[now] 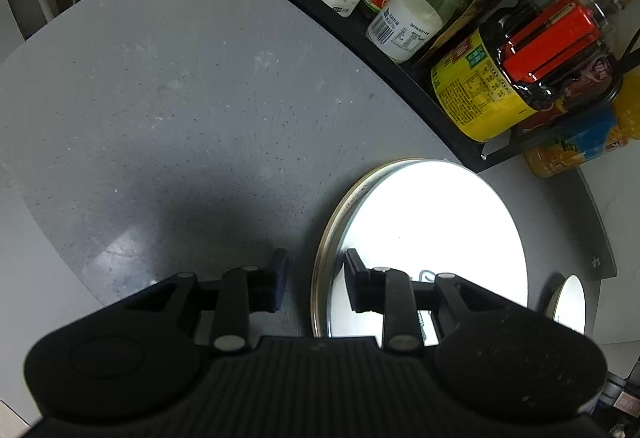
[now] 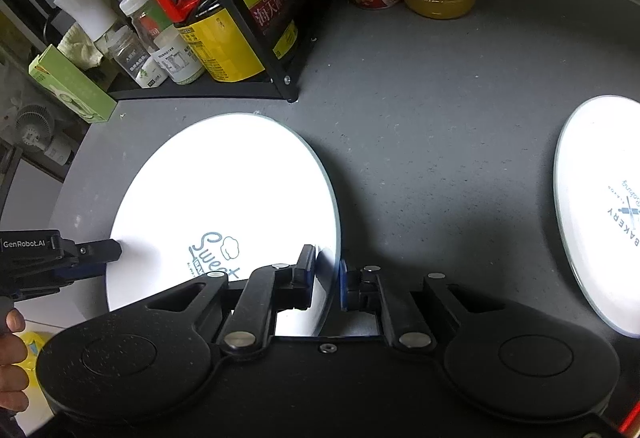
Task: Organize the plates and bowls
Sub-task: 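Open both grippers to release the 'Sweet' plate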
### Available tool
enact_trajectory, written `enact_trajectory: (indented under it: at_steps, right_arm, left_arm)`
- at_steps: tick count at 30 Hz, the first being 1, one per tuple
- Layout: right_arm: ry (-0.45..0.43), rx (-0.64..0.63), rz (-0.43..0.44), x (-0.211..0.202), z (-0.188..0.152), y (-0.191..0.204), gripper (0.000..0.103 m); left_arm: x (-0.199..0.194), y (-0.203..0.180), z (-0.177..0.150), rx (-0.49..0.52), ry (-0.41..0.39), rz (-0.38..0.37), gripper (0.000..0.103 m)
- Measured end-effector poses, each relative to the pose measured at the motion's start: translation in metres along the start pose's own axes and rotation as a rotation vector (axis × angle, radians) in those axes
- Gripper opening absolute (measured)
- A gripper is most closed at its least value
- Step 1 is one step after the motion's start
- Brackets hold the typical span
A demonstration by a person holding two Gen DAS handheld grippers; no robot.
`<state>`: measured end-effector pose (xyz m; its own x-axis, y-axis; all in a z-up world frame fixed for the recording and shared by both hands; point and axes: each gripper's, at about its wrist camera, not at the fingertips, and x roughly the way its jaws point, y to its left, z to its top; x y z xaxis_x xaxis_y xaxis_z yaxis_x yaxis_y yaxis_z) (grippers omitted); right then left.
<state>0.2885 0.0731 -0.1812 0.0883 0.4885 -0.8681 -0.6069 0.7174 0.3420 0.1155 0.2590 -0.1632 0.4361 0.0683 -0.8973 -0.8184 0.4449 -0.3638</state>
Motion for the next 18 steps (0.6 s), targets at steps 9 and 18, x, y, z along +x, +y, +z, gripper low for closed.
enact_trajectory:
  at_steps: [9,18]
  right_arm:
    - [-0.002,0.028,0.006,-0.002,0.009,-0.002,0.028]
    - [-0.068,0.081,0.010,-0.042,0.012,-0.026,0.061]
  left_arm:
    - [0.000,-0.008,0.011,-0.002,0.001,0.077,0.042]
    - [-0.011,-0.079,0.009,0.158,-0.024,0.053,0.048]
